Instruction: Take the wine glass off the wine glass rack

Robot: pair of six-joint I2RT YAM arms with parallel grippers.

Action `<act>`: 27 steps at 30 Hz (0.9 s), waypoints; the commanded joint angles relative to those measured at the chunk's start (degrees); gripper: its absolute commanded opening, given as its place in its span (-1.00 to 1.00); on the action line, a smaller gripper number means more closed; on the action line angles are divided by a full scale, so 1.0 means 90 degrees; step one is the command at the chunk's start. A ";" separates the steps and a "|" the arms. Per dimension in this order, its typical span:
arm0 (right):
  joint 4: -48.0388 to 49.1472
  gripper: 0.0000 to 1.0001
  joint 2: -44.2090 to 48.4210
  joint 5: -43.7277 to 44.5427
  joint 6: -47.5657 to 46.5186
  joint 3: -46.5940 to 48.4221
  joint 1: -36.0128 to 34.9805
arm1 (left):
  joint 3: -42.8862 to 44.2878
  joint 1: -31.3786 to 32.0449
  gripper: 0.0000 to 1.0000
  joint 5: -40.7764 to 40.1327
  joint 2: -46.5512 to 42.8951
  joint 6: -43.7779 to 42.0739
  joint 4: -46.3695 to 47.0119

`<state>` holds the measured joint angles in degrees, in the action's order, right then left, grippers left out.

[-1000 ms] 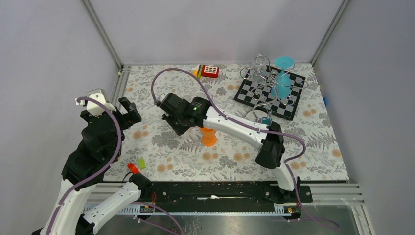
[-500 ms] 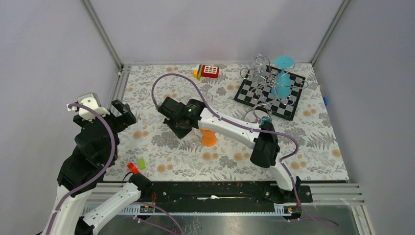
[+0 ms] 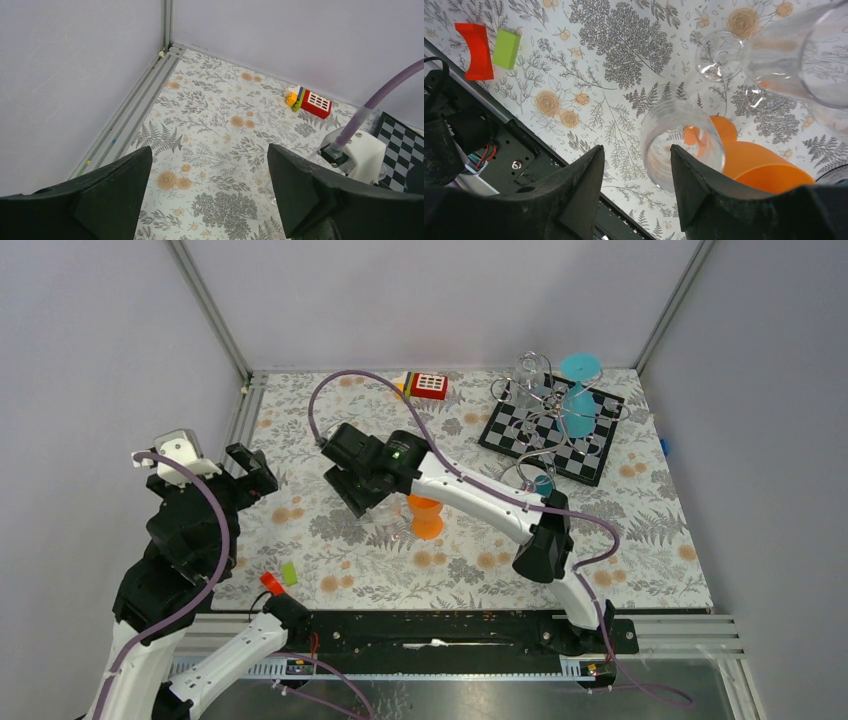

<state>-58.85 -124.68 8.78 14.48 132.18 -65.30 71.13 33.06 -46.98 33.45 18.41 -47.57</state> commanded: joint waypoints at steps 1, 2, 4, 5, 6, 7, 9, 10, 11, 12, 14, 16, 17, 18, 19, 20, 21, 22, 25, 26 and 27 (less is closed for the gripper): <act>-0.0210 0.21 0.0654 0.0309 -0.0164 0.0412 0.0051 | 0.0272 -0.0001 0.86 0.0222 -0.0082 -0.0152 0.0288; -0.0201 0.22 0.0772 0.0308 -0.0167 0.0436 0.0075 | 0.0279 -0.0001 0.87 0.0258 -0.0123 -0.0183 0.0341; -0.0200 0.24 0.1042 0.0283 -0.0140 0.0438 0.0147 | 0.0206 -0.0005 0.92 0.0449 -0.0202 -0.0539 0.0632; -0.0199 0.25 0.1217 0.0260 -0.0123 0.0390 0.0195 | 0.0135 -0.0003 0.97 0.0532 -0.0244 -0.0802 0.0806; -0.0177 0.26 0.1405 0.0252 -0.0108 0.0314 0.0252 | 0.0058 -0.0001 0.98 0.0537 -0.0264 -0.1043 0.0983; -0.0160 0.26 0.1630 0.0267 -0.0103 0.0196 0.0302 | -0.0012 -0.0004 0.98 0.0499 -0.0273 -0.1216 0.1130; -0.0084 0.27 0.2150 0.0491 -0.0124 -0.0148 0.0370 | -0.0056 -0.0001 0.98 0.0432 -0.0209 -0.1364 0.1212; 0.0001 0.28 0.2575 0.0673 -0.0133 -0.0404 0.0407 | -0.0044 -0.0004 0.98 0.0455 -0.0158 -0.1347 0.1185; 0.0143 0.29 0.2797 0.0719 -0.0126 -0.0710 0.0459 | -0.0036 -0.0002 0.98 0.0565 -0.0124 -0.1343 0.1159; 0.0306 0.30 0.3283 0.0751 -0.0111 -0.1018 0.0532 | -0.0016 -0.0001 0.98 0.0814 -0.0082 -0.1312 0.1091; 0.0753 0.30 0.4023 0.0709 -0.0010 -0.1645 0.0702 | 0.0046 -0.0006 0.98 0.1696 -0.0009 -0.1272 0.1056; 0.1252 0.30 0.4799 0.0546 0.0145 -0.2224 0.0891 | 0.0029 -0.0003 0.97 0.2304 0.0075 -0.1097 0.1304; 0.1538 0.30 0.5172 0.0494 0.0195 -0.2555 0.0971 | 0.0018 -0.0004 0.97 0.2673 0.0151 -0.0937 0.1492; 0.1822 0.31 0.5541 0.0507 0.0240 -0.2792 0.1022 | 0.0024 -0.0007 0.98 0.3191 0.0283 -0.0661 0.1695; 0.2075 0.30 0.5854 0.0587 0.0282 -0.2972 0.1048 | 0.0038 -0.0003 0.97 0.3573 0.0440 -0.0428 0.1966; 0.2285 0.29 0.6157 0.0686 0.0278 -0.3140 0.1053 | 0.0045 -0.0008 0.97 0.3949 0.0617 -0.0221 0.2191; 0.2472 0.28 0.6411 0.0757 0.0259 -0.3292 0.1054 | 0.0045 -0.0002 0.97 0.4292 0.0802 0.0033 0.2439; 0.2656 0.26 0.6660 0.0872 0.0264 -0.3420 0.1059 | 0.0059 -0.0004 0.96 0.4620 0.1035 0.0262 0.2686; 0.2970 0.25 0.7235 0.1168 0.0251 -0.3860 0.1054 | 0.0230 -0.0001 0.95 0.5395 0.1815 0.0856 0.3416; 0.3020 0.25 0.7370 0.1256 0.0252 -0.3992 0.1054 | 0.0344 -0.0001 0.94 0.5547 0.2110 0.1021 0.3592; 0.3023 0.25 0.7499 0.1316 0.0247 -0.4085 0.1059 | 0.0500 -0.0012 0.95 0.5693 0.2447 0.1169 0.3747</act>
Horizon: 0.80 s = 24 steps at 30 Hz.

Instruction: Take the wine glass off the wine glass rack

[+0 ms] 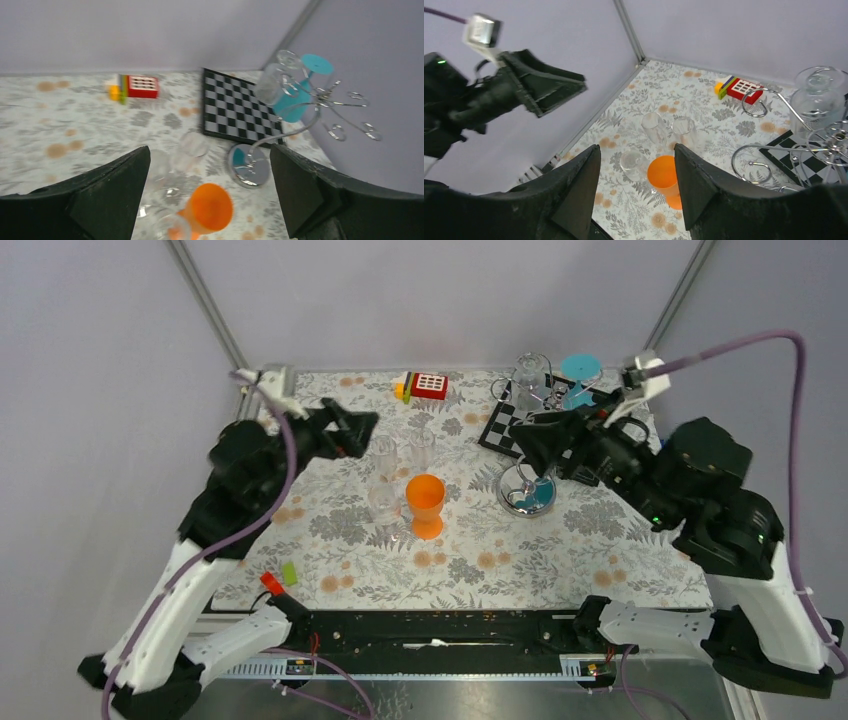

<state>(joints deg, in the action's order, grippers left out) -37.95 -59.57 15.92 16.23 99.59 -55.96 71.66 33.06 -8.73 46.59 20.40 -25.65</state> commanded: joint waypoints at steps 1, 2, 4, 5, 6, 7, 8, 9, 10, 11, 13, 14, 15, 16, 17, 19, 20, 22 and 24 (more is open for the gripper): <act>0.0698 0.25 0.0364 0.0565 0.0056 -0.0551 0.0018 | 0.0612 -0.0032 0.95 0.1641 0.1312 0.1093 0.1461; 0.0701 0.25 0.0454 0.0581 0.0073 -0.0641 0.0012 | 0.0775 -0.0067 0.96 0.1844 0.1634 0.1282 0.1617; 0.0702 0.25 0.0636 0.0540 0.0108 -0.0780 0.0016 | 0.1057 -0.0184 0.97 0.2357 0.2267 0.1729 0.2030; 0.0705 0.25 0.0682 0.0520 0.0130 -0.0849 0.0016 | 0.1256 -0.0255 0.97 0.2619 0.2715 0.2093 0.2258; 0.0693 0.25 0.0724 0.0484 0.0143 -0.0880 0.0017 | 0.1429 -0.0322 0.97 0.2976 0.3057 0.2329 0.2488; 0.0671 0.26 0.0761 0.0448 0.0160 -0.0896 0.0017 | 0.1642 -0.0373 0.96 0.3264 0.3411 0.2521 0.2684; 0.0657 0.26 0.0793 0.0403 0.0182 -0.0908 0.0017 | 0.1887 -0.0421 0.93 0.3516 0.3819 0.2704 0.2806; 0.0640 0.26 0.0821 0.0378 0.0199 -0.0925 0.0017 | 0.2175 -0.0446 0.89 0.3751 0.4216 0.2893 0.2898; 0.0635 0.26 0.0843 0.0343 0.0218 -0.0954 0.0017 | 0.2430 -0.0456 0.87 0.3975 0.4594 0.3109 0.3182; 0.0632 0.26 0.0868 0.0320 0.0220 -0.0978 0.0017 | 0.2677 -0.0460 0.84 0.4252 0.4972 0.3323 0.3457; 0.0640 0.26 0.0909 0.0336 0.0227 -0.1023 0.0017 | 0.3212 -0.0463 0.78 0.4533 0.5703 0.3827 0.3774; 0.0635 0.26 0.0927 0.0348 0.0232 -0.1042 0.0017 | 0.3462 -0.0461 0.76 0.4626 0.5992 0.3972 0.3954; 0.0636 0.26 0.0947 0.0338 0.0242 -0.1059 0.0017 | 0.3653 -0.0460 0.74 0.4689 0.6267 0.4113 0.4091; 0.0642 0.26 0.0966 0.0335 0.0257 -0.1077 0.0017 | 0.3772 -0.0460 0.74 0.4653 0.6487 0.4224 0.4201; 0.0649 0.26 0.0984 0.0319 0.0274 -0.1096 0.0017 | 0.3861 -0.0460 0.74 0.4618 0.6643 0.4306 0.4327; 0.0658 0.26 0.1018 0.0286 0.0301 -0.1140 0.0017 | 0.4035 -0.0460 0.74 0.4519 0.6925 0.4387 0.4455; 0.0656 0.26 0.1045 0.0286 0.0309 -0.1164 0.0017 | 0.4148 -0.0460 0.75 0.4512 0.7069 0.4462 0.4491; 0.0660 0.26 0.1065 0.0279 0.0338 -0.1219 0.0015 | 0.4369 -0.0453 0.75 0.4643 0.7414 0.4705 0.4670; 0.0682 0.26 0.1089 0.0286 0.0349 -0.1260 0.0017 | 0.4530 -0.0434 0.74 0.4860 0.7701 0.5052 0.4976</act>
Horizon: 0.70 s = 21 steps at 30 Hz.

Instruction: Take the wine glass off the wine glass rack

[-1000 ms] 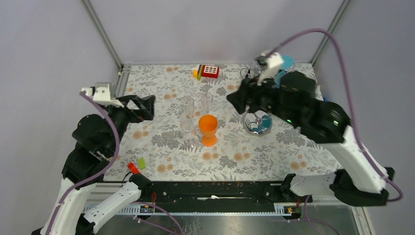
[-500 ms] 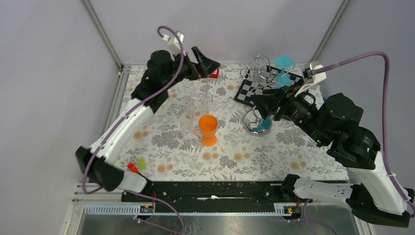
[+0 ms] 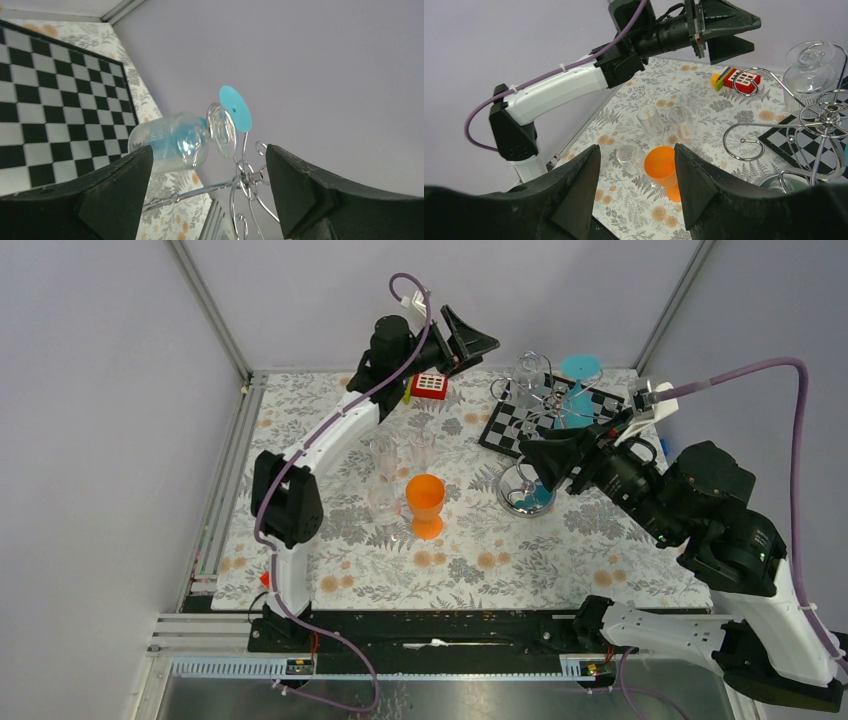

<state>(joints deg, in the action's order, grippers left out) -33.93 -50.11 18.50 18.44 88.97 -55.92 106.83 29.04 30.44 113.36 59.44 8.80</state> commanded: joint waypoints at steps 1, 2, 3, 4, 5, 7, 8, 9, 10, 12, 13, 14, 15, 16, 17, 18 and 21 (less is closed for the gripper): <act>0.0247 0.26 0.0042 0.0004 0.0115 -0.0104 0.0012 | 0.0661 0.0037 0.71 0.0642 0.0388 0.0929 0.1304; 0.0261 0.26 0.0053 0.0002 0.0124 -0.0121 0.0007 | 0.0721 0.0056 0.67 0.0719 0.0500 0.1038 0.1319; 0.0271 0.26 0.0064 0.0004 0.0150 -0.0149 0.0012 | 0.0794 0.0071 0.63 0.0789 0.0594 0.1104 0.1296; 0.0308 0.26 0.0069 0.0005 0.0158 -0.0185 0.0012 | 0.0832 0.0095 0.58 0.0821 0.0664 0.1155 0.1289; 0.0341 0.26 0.0089 0.0008 0.0180 -0.0217 0.0012 | 0.0835 0.0123 0.53 0.0841 0.0717 0.1188 0.1288; 0.0413 0.26 0.0116 0.0003 0.0199 -0.0275 0.0012 | 0.0859 0.0173 0.45 0.0873 0.0792 0.1238 0.1287; 0.0425 0.26 0.0114 -0.0046 0.0200 -0.0289 0.0012 | 0.0870 0.0186 0.40 0.0876 0.0822 0.1272 0.1300; 0.0432 0.26 0.0113 -0.0116 0.0183 -0.0302 0.0012 | 0.0884 0.0207 0.33 0.0891 0.0859 0.1333 0.1358; 0.0426 0.25 0.0103 -0.0180 0.0167 -0.0311 0.0015 | 0.0901 0.0218 0.25 0.0918 0.0893 0.1414 0.1465; 0.0362 0.24 0.0059 -0.0205 0.0177 -0.0305 0.0012 | 0.0974 0.0244 0.09 0.0982 0.0980 0.1654 0.1693; 0.0329 0.24 0.0039 -0.0201 0.0172 -0.0300 0.0012 | 0.1031 0.0263 0.06 0.1020 0.1022 0.1748 0.1760; 0.0323 0.24 0.0020 -0.0205 0.0182 -0.0296 0.0012 | 0.1089 0.0290 0.04 0.1052 0.1063 0.1816 0.1783; 0.0322 0.24 0.0013 -0.0222 0.0199 -0.0301 0.0012 | 0.1143 0.0310 0.03 0.1076 0.1105 0.1865 0.1772; 0.0328 0.24 0.0012 -0.0238 0.0205 -0.0305 0.0012 | 0.1166 0.0332 0.02 0.1094 0.1123 0.1905 0.1767; 0.0333 0.24 0.0020 -0.0240 0.0207 -0.0310 0.0012 | 0.1163 0.0353 0.02 0.1100 0.1132 0.1950 0.1759; 0.0338 0.24 0.0022 -0.0232 0.0206 -0.0311 0.0015 | 0.1151 0.0366 0.01 0.1112 0.1138 0.1990 0.1752; 0.0349 0.23 0.0051 -0.0196 0.0201 -0.0314 0.0012 | 0.1104 0.0376 -0.03 0.1086 0.1171 0.2141 0.1739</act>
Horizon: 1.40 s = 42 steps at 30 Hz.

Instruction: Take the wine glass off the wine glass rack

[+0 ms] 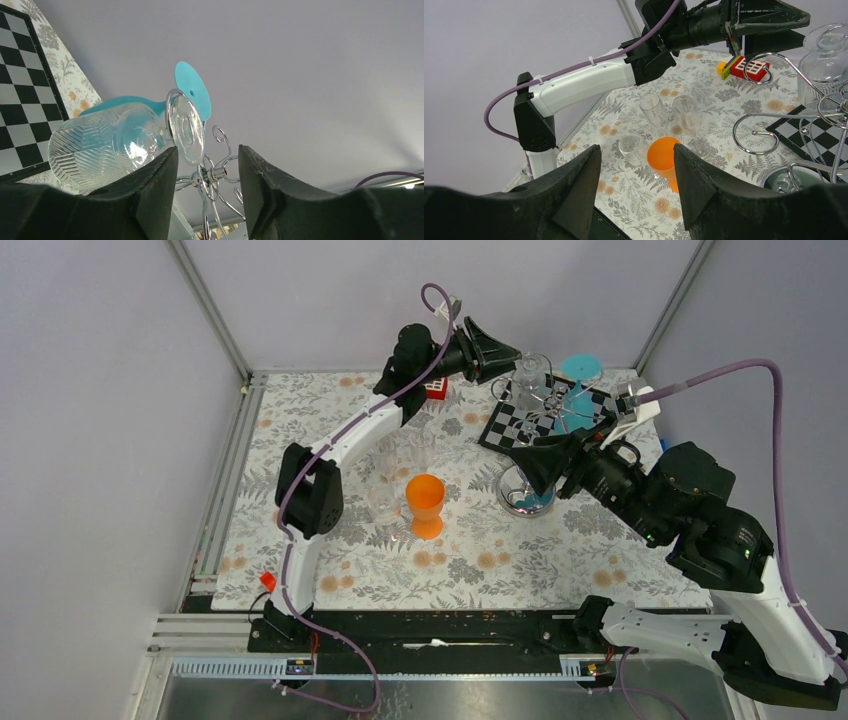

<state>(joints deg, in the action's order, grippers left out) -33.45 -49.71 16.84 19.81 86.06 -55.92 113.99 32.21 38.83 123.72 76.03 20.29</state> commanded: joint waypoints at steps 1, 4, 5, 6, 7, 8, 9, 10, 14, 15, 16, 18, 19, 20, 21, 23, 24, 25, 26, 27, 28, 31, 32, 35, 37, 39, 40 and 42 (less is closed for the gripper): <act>0.0297 0.24 0.0014 -0.0002 0.0056 0.0006 0.0012 | 0.0308 0.0025 -0.06 0.0142 0.0038 0.0351 0.0502; 0.0297 0.23 0.0032 -0.0005 0.0041 -0.0003 0.0017 | 0.0422 0.0025 -0.16 0.0174 0.0128 0.0478 0.0586; 0.0291 0.23 0.0030 -0.0044 0.0028 -0.0009 0.0015 | 0.0468 0.0025 -0.18 0.0180 0.0144 0.0500 0.0587; 0.0283 0.23 0.0042 -0.0069 0.0015 -0.0006 0.0013 | 0.0506 0.0025 -0.19 0.0178 0.0166 0.0514 0.0566; 0.0281 0.23 0.0036 -0.0081 0.0014 -0.0006 0.0012 | 0.0532 0.0032 -0.21 0.0178 0.0177 0.0512 0.0522; 0.0284 0.23 0.0036 -0.0084 -0.0001 -0.0002 0.0011 | 0.0550 0.0032 -0.22 0.0178 0.0187 0.0513 0.0485; 0.0278 0.23 0.0028 -0.0091 -0.0015 -0.0002 0.0012 | 0.0577 0.0032 -0.22 0.0177 0.0189 0.0509 0.0417; 0.0271 0.23 0.0030 -0.0092 -0.0021 -0.0004 0.0012 | 0.0585 0.0032 -0.24 0.0178 0.0181 0.0508 0.0342; 0.0279 0.22 0.0009 -0.0080 -0.0031 -0.0013 0.0012 | 0.0674 0.0033 -0.34 0.0150 0.0243 0.0647 0.0154; 0.0278 0.22 0.0004 -0.0075 -0.0042 -0.0015 0.0012 | 0.0782 0.0035 -0.37 0.0177 0.0308 0.0707 0.0110; 0.0288 0.21 -0.0009 -0.0074 -0.0049 -0.0013 0.0012 | 0.0938 0.0030 -0.40 0.0217 0.0373 0.0724 -0.0017; 0.0271 0.20 -0.0013 -0.0085 -0.0066 -0.0009 0.0012 | 0.1081 0.0047 -0.42 0.0265 0.0446 0.0682 -0.0299; 0.0258 0.19 -0.0016 -0.0084 -0.0066 -0.0003 0.0012 | 0.1071 0.0053 -0.43 0.0266 0.0437 0.0634 -0.0387; 0.0250 0.19 -0.0021 -0.0073 -0.0075 -0.0002 0.0012 | 0.1058 0.0054 -0.42 0.0245 0.0413 0.0557 -0.0530; 0.0238 0.18 -0.0016 -0.0066 -0.0081 -0.0010 0.0012 | 0.1033 0.0054 -0.37 0.0206 0.0388 0.0453 -0.0694; 0.0235 0.18 0.0000 -0.0063 -0.0080 -0.0022 0.0012 | 0.0981 0.0053 -0.27 0.0085 0.0328 0.0231 -0.1001; 0.0237 0.18 0.0002 -0.0058 -0.0073 -0.0028 0.0012 | 0.0954 0.0053 -0.26 0.0022 0.0287 0.0129 -0.1127; 0.0235 0.17 0.0012 -0.0042 -0.0076 -0.0034 0.0012 | 0.0924 0.0054 -0.25 -0.0027 0.0256 0.0067 -0.1195; 0.0240 0.17 0.0020 -0.0031 -0.0077 -0.0040 0.0015 | 0.0909 0.0054 -0.26 -0.0052 0.0244 0.0035 -0.1217; 0.0240 0.17 0.0033 -0.0009 -0.0076 -0.0051 0.0013 | 0.0909 0.0054 -0.27 -0.0056 0.0255 0.0034 -0.1206; 0.0237 0.17 0.0049 0.0001 -0.0080 -0.0060 0.0012 | 0.0913 0.0054 -0.30 -0.0056 0.0257 0.0052 -0.1180; 0.0237 0.17 0.0076 0.0022 -0.0082 -0.0064 0.0012 | 0.0918 0.0054 -0.40 -0.0051 0.0264 0.0096 -0.1142; 0.0240 0.17 0.0075 0.0028 -0.0087 -0.0069 0.0007 | 0.0925 0.0053 -0.42 -0.0047 0.0262 0.0106 -0.1134; 0.0253 0.17 0.0102 0.0062 -0.0082 -0.0105 0.0012 | 0.0928 0.0054 -0.59 -0.0011 0.0261 0.0133 -0.1115; 0.0283 0.17 0.0112 0.0074 -0.0082 -0.0128 0.0012 | 0.0914 0.0049 -0.67 0.0009 0.0271 0.0185 -0.1059; 0.0297 0.17 0.0116 0.0082 -0.0077 -0.0141 0.0012 | 0.0899 0.0054 -0.76 0.0035 0.0263 0.0253 -0.0957; 0.0293 0.17 0.0127 0.0082 -0.0082 -0.0141 0.0012 | 0.0898 0.0059 -0.80 0.0040 0.0259 0.0269 -0.0934; 0.0297 0.16 0.0134 0.0082 -0.0074 -0.0149 0.0012 | 0.0890 0.0064 -0.89 0.0044 0.0226 0.0287 -0.0896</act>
<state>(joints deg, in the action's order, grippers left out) -33.45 -48.80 16.53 19.75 84.88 -55.92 120.42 32.53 38.89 127.50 78.83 10.50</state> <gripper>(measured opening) 0.586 0.094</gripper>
